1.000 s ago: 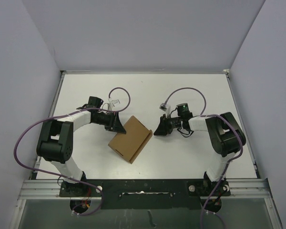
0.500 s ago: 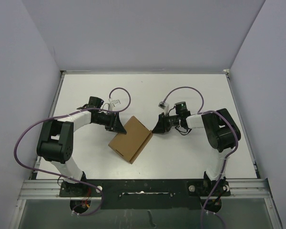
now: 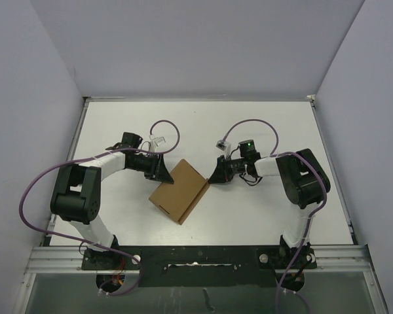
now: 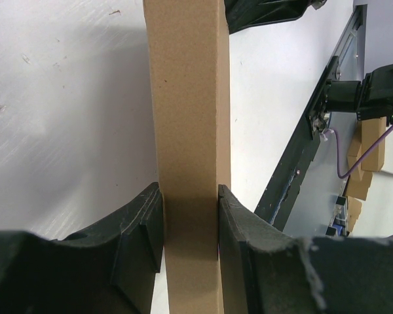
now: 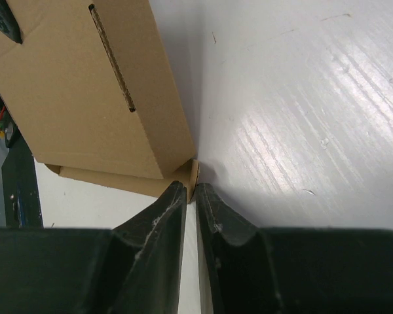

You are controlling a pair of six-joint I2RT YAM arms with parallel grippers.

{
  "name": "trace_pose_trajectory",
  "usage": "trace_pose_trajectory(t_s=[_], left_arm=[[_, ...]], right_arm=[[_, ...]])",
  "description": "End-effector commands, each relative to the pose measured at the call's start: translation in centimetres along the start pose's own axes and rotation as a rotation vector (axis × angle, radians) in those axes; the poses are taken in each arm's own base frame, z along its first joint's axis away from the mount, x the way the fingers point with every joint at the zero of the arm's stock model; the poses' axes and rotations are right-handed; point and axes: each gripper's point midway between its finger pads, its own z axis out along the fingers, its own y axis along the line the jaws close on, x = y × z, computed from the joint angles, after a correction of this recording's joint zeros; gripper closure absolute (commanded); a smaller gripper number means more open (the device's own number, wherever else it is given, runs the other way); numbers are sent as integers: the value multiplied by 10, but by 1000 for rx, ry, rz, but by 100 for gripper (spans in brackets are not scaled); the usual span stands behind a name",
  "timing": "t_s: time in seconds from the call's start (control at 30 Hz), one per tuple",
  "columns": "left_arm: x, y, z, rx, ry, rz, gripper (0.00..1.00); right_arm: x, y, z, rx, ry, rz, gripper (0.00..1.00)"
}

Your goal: Fold the paper box

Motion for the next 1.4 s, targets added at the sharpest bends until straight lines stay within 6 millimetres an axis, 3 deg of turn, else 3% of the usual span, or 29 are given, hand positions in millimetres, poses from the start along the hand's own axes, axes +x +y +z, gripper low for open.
trace_pose_trajectory(t_s=[0.0,0.33,0.87,1.37], left_arm=[[-7,12,4,-39,-5,60,99],[-6,16,4,-52,-3,42,99],[-5,23,4,-72,-5,4,99],[-5,22,3,-73,-7,10,99]], right_arm=[[-14,7,2,-46,-23,-50,85],[-9,11,2,-52,-18,-80,100],[0,10,2,-23,5,-117,100],[-4,20,4,-19,11,-197,100]])
